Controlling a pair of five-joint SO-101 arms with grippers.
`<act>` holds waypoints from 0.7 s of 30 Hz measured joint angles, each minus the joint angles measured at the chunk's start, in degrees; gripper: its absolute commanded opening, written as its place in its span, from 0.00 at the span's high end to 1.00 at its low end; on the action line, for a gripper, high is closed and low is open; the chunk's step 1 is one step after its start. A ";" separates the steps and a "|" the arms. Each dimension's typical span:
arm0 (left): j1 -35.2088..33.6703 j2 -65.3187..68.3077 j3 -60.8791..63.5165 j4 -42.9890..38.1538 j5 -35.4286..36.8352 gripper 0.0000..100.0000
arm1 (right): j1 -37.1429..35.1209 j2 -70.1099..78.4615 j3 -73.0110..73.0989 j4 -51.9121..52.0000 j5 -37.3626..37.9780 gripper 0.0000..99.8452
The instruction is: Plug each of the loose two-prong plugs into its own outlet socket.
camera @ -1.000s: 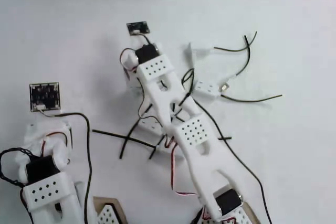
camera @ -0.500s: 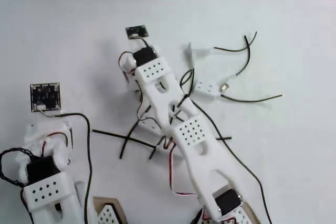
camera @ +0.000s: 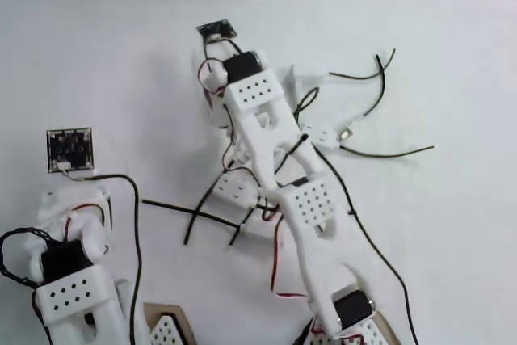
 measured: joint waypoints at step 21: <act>0.00 0.00 0.35 -1.05 0.00 0.97 | 19.60 -42.02 63.65 -0.35 26.37 0.98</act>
